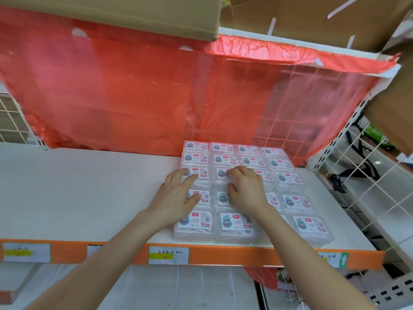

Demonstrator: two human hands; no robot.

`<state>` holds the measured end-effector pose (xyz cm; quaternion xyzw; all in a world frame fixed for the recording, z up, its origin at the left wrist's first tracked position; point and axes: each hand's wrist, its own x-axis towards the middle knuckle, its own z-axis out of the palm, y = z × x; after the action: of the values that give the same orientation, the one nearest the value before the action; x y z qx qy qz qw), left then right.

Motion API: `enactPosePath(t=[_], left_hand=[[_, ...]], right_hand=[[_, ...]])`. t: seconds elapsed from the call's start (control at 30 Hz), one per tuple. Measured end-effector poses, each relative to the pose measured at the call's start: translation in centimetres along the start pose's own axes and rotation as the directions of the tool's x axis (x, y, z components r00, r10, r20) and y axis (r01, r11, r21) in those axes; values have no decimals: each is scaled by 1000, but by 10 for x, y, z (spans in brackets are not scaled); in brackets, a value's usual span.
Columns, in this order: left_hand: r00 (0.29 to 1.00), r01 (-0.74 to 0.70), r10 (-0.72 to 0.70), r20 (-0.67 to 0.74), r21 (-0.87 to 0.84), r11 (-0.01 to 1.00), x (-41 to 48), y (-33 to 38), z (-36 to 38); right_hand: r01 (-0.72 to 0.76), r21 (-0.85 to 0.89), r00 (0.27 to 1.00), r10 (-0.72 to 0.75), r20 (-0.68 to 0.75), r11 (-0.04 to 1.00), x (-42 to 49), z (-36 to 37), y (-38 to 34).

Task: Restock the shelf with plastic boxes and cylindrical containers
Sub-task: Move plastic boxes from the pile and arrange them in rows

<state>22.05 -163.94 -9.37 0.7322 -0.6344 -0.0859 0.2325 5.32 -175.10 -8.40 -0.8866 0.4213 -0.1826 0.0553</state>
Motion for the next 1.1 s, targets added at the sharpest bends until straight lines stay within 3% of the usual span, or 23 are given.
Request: enactPosePath(t=[0.2, 0.53, 0.9, 1.1], left_hand=[[995, 28, -36, -97, -88, 996, -13, -18, -20], [901, 418, -397, -173, 104, 902, -81, -88, -64], [734, 657, -614, -292, 73, 751, -199, -201, -139], [696, 697, -649, -307, 70, 714, -272, -278, -185]], right_hand=[[107, -7, 993, -107, 40, 994, 9, 1, -36], [375, -24, 908, -362, 213, 927, 23, 42, -147], [547, 153, 766, -566, 305, 823, 11, 99, -334], [585, 202, 719, -617, 320, 786, -6, 132, -447]])
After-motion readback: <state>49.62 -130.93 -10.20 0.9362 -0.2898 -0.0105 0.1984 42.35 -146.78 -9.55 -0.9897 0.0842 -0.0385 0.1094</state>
